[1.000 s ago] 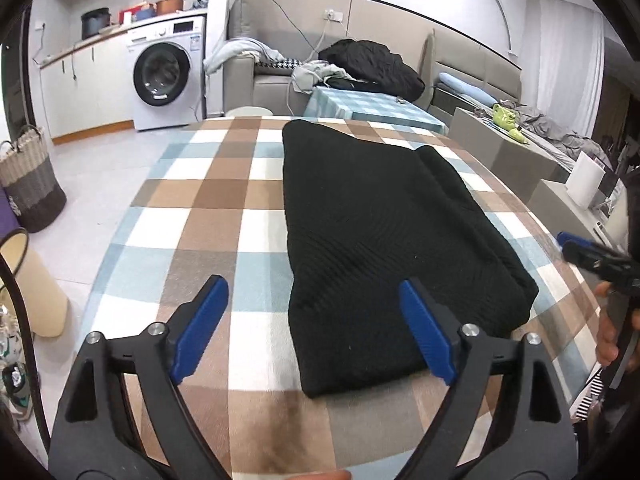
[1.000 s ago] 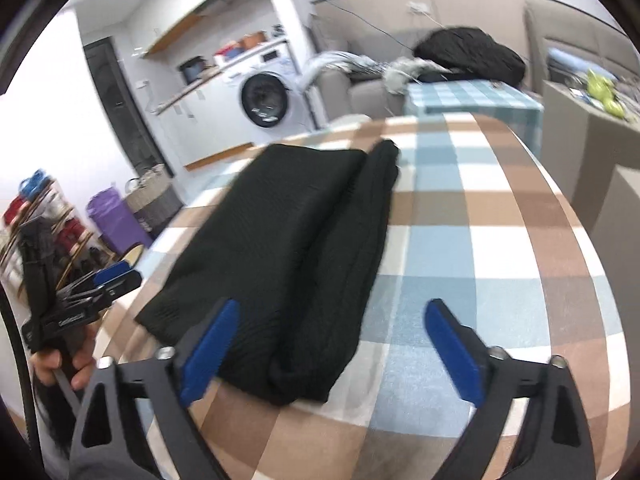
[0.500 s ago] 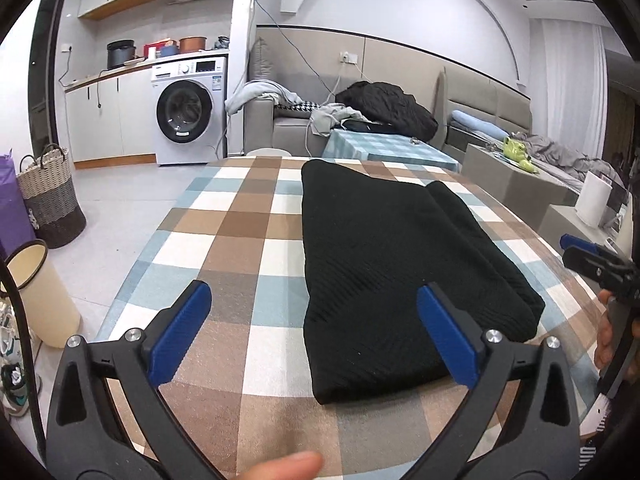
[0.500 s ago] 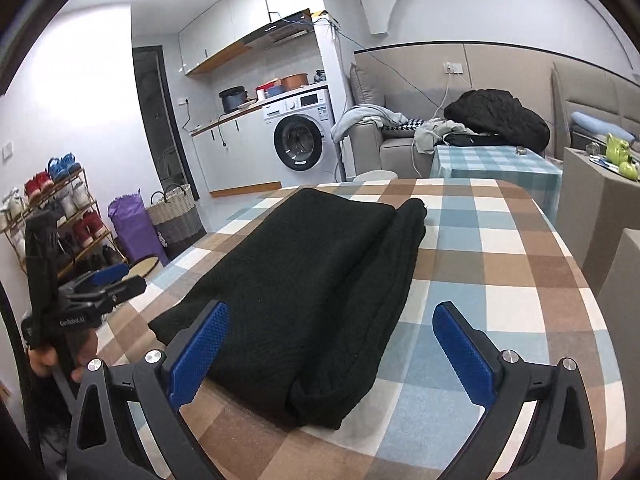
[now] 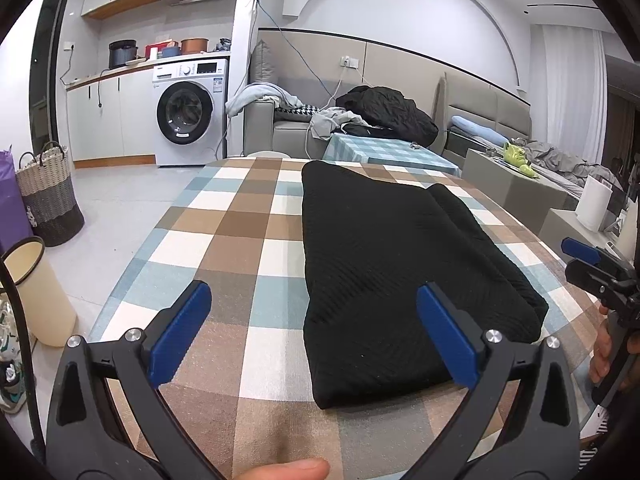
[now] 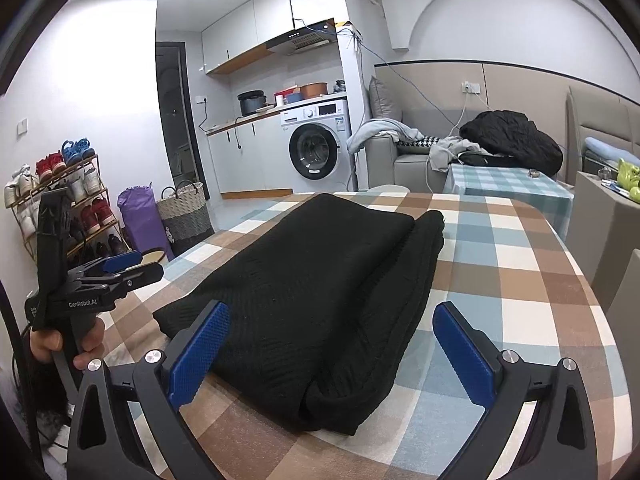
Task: Fold small clothes
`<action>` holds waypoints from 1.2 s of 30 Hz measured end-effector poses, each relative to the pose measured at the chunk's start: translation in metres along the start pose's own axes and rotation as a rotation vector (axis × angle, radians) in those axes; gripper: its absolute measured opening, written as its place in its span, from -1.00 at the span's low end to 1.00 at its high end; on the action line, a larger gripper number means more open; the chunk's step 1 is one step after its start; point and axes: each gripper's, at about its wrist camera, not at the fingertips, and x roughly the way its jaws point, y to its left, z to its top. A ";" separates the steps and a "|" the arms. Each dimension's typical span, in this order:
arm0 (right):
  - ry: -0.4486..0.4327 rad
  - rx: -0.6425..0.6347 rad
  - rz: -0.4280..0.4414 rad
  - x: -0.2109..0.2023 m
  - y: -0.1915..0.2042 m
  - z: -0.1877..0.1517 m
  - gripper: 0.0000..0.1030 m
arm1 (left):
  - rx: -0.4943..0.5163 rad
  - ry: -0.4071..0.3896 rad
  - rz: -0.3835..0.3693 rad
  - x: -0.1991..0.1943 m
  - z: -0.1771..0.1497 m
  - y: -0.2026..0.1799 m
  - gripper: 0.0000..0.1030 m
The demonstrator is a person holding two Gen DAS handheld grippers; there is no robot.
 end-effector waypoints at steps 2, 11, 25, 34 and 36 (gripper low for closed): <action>-0.003 -0.006 -0.005 -0.001 0.001 0.000 1.00 | 0.000 0.003 -0.005 0.001 0.000 0.000 0.98; -0.032 -0.003 0.005 -0.007 0.000 0.000 1.00 | -0.024 0.011 -0.011 0.005 -0.001 0.005 0.98; -0.034 0.002 0.006 -0.007 0.000 0.000 1.00 | -0.015 0.007 -0.010 0.005 -0.001 0.003 0.98; -0.031 0.002 0.004 -0.007 0.000 0.000 1.00 | -0.014 0.007 -0.011 0.006 -0.001 0.003 0.98; -0.030 0.003 0.004 -0.007 0.000 0.000 1.00 | -0.013 0.008 -0.008 0.005 -0.001 0.003 0.98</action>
